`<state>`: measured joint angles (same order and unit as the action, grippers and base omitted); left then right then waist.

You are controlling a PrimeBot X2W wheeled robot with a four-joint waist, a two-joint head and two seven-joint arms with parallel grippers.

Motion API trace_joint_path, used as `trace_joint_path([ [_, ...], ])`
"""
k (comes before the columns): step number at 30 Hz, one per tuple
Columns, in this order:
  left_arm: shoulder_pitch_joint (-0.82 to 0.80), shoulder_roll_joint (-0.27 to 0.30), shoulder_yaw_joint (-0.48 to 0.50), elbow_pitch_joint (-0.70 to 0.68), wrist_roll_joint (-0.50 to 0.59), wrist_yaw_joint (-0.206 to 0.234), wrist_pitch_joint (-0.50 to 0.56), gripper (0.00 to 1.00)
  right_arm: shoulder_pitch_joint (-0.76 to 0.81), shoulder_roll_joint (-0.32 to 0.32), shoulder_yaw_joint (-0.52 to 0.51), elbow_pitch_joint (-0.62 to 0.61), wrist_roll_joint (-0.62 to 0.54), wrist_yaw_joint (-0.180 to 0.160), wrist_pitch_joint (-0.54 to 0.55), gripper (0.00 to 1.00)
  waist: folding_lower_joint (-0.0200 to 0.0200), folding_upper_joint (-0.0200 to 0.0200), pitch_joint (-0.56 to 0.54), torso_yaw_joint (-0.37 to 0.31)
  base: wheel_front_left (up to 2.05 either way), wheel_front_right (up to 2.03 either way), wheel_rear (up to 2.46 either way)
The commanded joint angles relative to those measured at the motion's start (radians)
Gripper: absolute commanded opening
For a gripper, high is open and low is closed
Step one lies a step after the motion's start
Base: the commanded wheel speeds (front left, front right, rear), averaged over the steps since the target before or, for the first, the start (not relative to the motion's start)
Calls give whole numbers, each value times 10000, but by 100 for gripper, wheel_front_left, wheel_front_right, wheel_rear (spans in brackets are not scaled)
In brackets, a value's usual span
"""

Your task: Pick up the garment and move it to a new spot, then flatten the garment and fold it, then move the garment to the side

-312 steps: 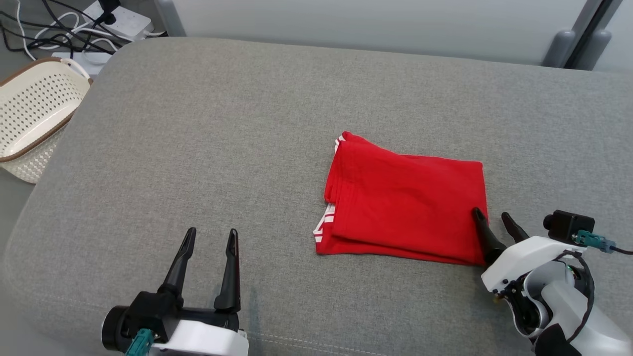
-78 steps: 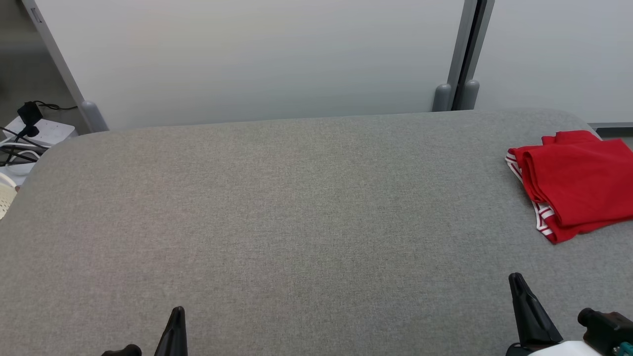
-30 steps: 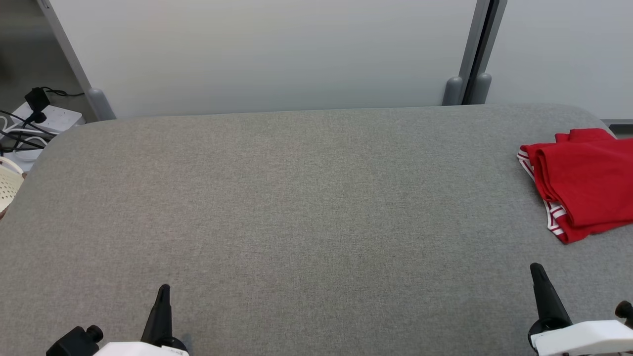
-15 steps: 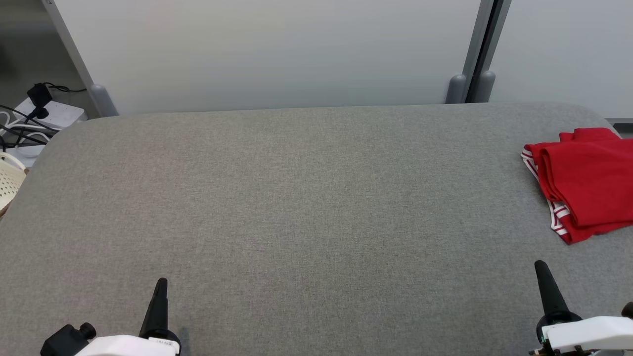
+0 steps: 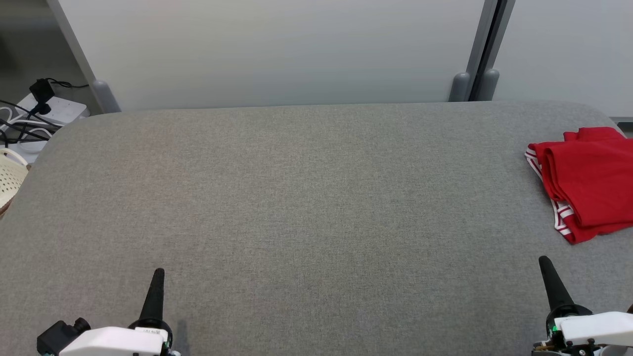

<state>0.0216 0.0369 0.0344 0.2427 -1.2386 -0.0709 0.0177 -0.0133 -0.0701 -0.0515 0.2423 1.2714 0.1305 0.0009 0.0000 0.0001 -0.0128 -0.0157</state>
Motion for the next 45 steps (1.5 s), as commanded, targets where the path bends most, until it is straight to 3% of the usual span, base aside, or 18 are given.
trace_joint_path([
  [1,-661,106,323,-209,-396,-161,82,0,-534,-80,76,-211,396,3,130,0,0,-1,11,11,0,0,0],
  [32,-1297,133,794,28,-3700,-598,955,0,-932,86,-471,17,3498,2,1002,0,0,-1,159,157,0,0,0],
  [45,-1297,133,794,28,-3700,-598,955,0,-934,105,-498,18,3476,2,1023,0,0,-1,159,157,0,0,0],
])
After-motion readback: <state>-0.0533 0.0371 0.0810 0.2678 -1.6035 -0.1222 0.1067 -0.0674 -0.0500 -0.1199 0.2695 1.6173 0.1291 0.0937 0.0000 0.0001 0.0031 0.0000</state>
